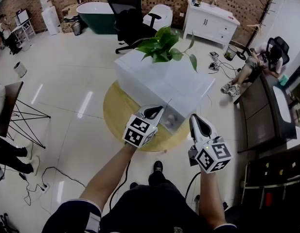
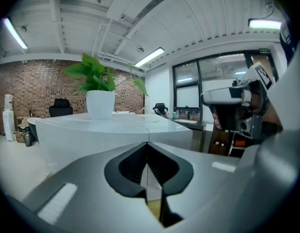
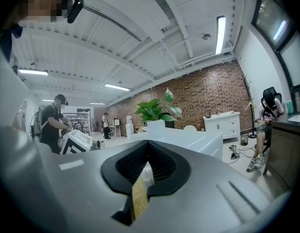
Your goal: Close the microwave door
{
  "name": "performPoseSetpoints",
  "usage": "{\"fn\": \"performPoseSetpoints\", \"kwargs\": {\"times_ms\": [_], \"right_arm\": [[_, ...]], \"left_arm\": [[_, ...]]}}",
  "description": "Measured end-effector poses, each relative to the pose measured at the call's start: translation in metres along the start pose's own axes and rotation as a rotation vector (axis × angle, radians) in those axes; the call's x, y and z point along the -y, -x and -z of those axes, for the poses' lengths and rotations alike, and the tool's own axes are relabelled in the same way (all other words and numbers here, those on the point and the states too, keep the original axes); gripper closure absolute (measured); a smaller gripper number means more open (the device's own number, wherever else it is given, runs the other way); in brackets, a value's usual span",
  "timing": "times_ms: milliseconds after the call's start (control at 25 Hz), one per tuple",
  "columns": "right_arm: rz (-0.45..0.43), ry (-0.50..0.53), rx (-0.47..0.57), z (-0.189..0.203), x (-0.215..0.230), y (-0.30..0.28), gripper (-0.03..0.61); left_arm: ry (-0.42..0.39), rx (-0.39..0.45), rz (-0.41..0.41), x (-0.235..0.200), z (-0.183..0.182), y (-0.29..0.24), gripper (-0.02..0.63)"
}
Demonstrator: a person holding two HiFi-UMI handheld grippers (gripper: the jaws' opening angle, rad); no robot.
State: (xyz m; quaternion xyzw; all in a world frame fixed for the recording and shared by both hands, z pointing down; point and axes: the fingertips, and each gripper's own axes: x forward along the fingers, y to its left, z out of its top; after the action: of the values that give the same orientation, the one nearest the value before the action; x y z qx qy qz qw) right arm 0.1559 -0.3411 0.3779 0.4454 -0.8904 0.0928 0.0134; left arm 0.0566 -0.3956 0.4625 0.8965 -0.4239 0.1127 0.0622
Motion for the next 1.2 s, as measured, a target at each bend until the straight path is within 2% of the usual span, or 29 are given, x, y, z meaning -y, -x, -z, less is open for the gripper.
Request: {"fn": "performPoseSetpoints", "kwargs": {"times_ms": [280,800,1200], "right_arm": [[-0.066,0.007,0.008,0.002,-0.040,-0.009,0.577],[-0.215,0.032,-0.037,0.028,-0.133,-0.029,0.578],[-0.269,0.079,-0.040,0.030,-0.172,-0.035,0.578]], "left_arm": [[0.064,0.027,-0.009,0.013,-0.007,0.052,0.601],[0.096,0.091,-0.088,0.012,-0.018,0.151,0.601],[0.093,0.104,-0.127,0.005,-0.020,0.188,0.601]]}}
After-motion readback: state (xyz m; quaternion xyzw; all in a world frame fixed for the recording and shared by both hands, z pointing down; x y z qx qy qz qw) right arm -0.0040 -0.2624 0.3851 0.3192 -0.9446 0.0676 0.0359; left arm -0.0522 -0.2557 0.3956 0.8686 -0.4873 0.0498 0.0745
